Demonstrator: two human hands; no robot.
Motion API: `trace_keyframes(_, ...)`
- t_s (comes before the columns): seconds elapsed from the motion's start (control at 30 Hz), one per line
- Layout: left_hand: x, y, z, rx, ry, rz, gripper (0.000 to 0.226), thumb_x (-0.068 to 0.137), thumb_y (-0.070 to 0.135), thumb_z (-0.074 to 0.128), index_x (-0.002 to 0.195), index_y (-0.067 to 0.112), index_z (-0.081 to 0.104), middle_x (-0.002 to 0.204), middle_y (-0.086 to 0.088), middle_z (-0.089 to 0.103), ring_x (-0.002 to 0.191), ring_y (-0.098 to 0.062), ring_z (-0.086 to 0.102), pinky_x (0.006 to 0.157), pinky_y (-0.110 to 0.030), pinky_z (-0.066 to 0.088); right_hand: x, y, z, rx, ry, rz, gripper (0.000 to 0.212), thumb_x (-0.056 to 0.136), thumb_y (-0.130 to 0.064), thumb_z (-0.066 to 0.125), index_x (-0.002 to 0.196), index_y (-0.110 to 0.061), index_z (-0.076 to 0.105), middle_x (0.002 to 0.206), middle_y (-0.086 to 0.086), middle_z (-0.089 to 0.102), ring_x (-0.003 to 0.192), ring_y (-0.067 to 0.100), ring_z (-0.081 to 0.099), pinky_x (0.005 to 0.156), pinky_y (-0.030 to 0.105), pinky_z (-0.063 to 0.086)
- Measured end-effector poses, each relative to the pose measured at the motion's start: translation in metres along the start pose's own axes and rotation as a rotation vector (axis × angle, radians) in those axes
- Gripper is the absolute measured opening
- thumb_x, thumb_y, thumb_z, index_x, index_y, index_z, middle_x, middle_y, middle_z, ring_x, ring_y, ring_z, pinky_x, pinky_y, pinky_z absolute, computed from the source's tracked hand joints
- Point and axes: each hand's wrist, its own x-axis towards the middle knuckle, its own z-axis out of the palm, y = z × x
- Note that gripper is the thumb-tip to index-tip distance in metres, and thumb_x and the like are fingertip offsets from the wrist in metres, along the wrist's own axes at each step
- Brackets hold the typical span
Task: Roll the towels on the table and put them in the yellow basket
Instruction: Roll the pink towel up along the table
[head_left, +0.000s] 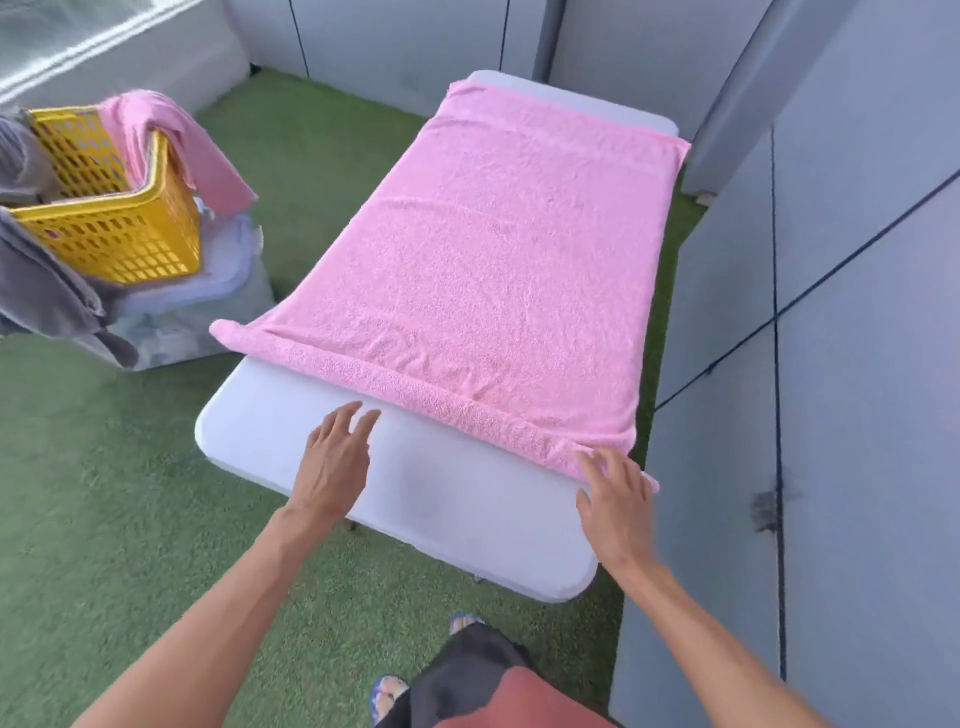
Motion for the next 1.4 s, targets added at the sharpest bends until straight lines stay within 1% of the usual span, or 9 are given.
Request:
trace_keyframes(0.37, 0.080, -0.079, -0.018, 0.093, -0.024, 0.029, 0.065, 0.072, -0.017, 0.063, 0.129, 0.007, 0.045, 0.130, -0.021, 0.044, 0.107, -0.043, 0.048, 0.064, -0.050, 0.053, 0.029, -0.039, 0.032, 0.107, 0.123, 0.157, 0.050, 0.082, -0.006, 0.067, 0.130, -0.013, 0.053, 0.129, 0.008, 0.045, 0.115, 0.028, 0.044, 0.093, 0.044, 0.050)
trace_keyframes(0.53, 0.106, -0.103, -0.017, 0.081, -0.026, 0.139, 0.059, 0.071, -0.019, 0.065, 0.121, 0.008, 0.050, 0.123, -0.016, 0.053, 0.106, -0.039, 0.050, 0.072, -0.049, 0.050, 0.034, -0.036, 0.043, 0.025, 0.127, 0.161, 0.047, 0.079, -0.012, 0.072, 0.124, -0.011, 0.058, 0.125, 0.008, 0.052, 0.113, 0.029, 0.048, 0.095, 0.042, 0.045)
trace_keyframes(0.7, 0.124, -0.117, -0.016, 0.070, -0.064, 0.194, 0.050, 0.072, -0.018, 0.064, 0.114, 0.009, 0.058, 0.111, -0.009, 0.062, 0.101, -0.035, 0.055, 0.075, -0.047, 0.048, 0.045, -0.027, 0.047, 0.019, 0.088, 0.135, 0.040, 0.078, 0.000, 0.063, 0.116, -0.012, 0.061, 0.111, 0.000, 0.059, 0.102, 0.024, 0.055, 0.097, 0.034, 0.037)
trace_keyframes(0.87, 0.145, -0.134, -0.026, 0.072, -0.260, 0.280, 0.033, 0.081, -0.008, 0.065, 0.109, 0.010, 0.067, 0.100, -0.004, 0.067, 0.093, -0.033, 0.062, 0.074, -0.044, 0.048, 0.032, -0.017, 0.031, 0.068, -0.156, 0.162, 0.041, 0.082, -0.002, 0.064, 0.120, -0.017, 0.061, 0.109, -0.005, 0.060, 0.105, 0.019, 0.053, 0.092, 0.028, 0.036)
trace_keyframes(1.0, 0.162, -0.139, -0.038, -0.183, -0.501, 0.132, 0.022, 0.094, 0.010, 0.056, 0.113, 0.018, 0.064, 0.106, 0.001, 0.066, 0.096, -0.019, 0.057, 0.079, -0.030, 0.039, 0.044, -0.006, 0.007, 0.382, -0.441, 0.320, 0.041, 0.095, -0.008, 0.049, 0.133, -0.022, 0.052, 0.126, -0.005, 0.055, 0.122, 0.017, 0.048, 0.102, 0.031, 0.038)
trace_keyframes(1.1, 0.164, -0.144, -0.044, -0.273, -0.354, 0.100, 0.023, 0.085, 0.011, 0.069, 0.108, 0.014, 0.065, 0.104, -0.004, 0.058, 0.093, -0.025, 0.058, 0.077, -0.032, 0.041, 0.058, -0.015, 0.003, 0.621, -0.239, 0.498, 0.040, 0.088, 0.000, 0.057, 0.118, -0.026, 0.056, 0.120, -0.004, 0.054, 0.113, 0.013, 0.051, 0.086, 0.020, 0.039)
trace_keyframes(1.23, 0.136, -0.165, -0.050, 0.003, -0.021, 0.282, 0.024, 0.075, -0.005, 0.073, 0.092, 0.010, 0.065, 0.101, -0.009, 0.052, 0.090, -0.032, 0.047, 0.060, -0.041, 0.048, 0.047, -0.049, 0.016, 0.036, 0.111, 0.483, 0.025, 0.076, 0.000, 0.070, 0.092, -0.020, 0.070, 0.111, 0.001, 0.055, 0.106, 0.026, 0.043, 0.088, 0.035, 0.038)
trace_keyframes(1.33, 0.105, -0.181, -0.040, 0.008, -0.037, 0.333, 0.049, 0.071, -0.010, 0.073, 0.114, 0.009, 0.062, 0.115, -0.010, 0.054, 0.099, -0.032, 0.050, 0.055, -0.039, 0.052, 0.026, -0.076, 0.032, -0.168, 0.105, 0.411, 0.040, 0.072, -0.006, 0.076, 0.110, -0.011, 0.068, 0.115, 0.008, 0.057, 0.106, 0.031, 0.046, 0.088, 0.043, 0.041)
trace_keyframes(1.4, 0.102, -0.189, -0.030, -0.008, -0.035, 0.414, 0.059, 0.074, -0.005, 0.072, 0.129, 0.004, 0.055, 0.127, -0.013, 0.052, 0.113, -0.035, 0.051, 0.074, -0.045, 0.058, 0.018, -0.084, 0.039, -0.137, 0.063, 0.398, 0.057, 0.074, -0.014, 0.075, 0.126, -0.004, 0.057, 0.123, 0.011, 0.054, 0.113, 0.032, 0.046, 0.091, 0.045, 0.049)
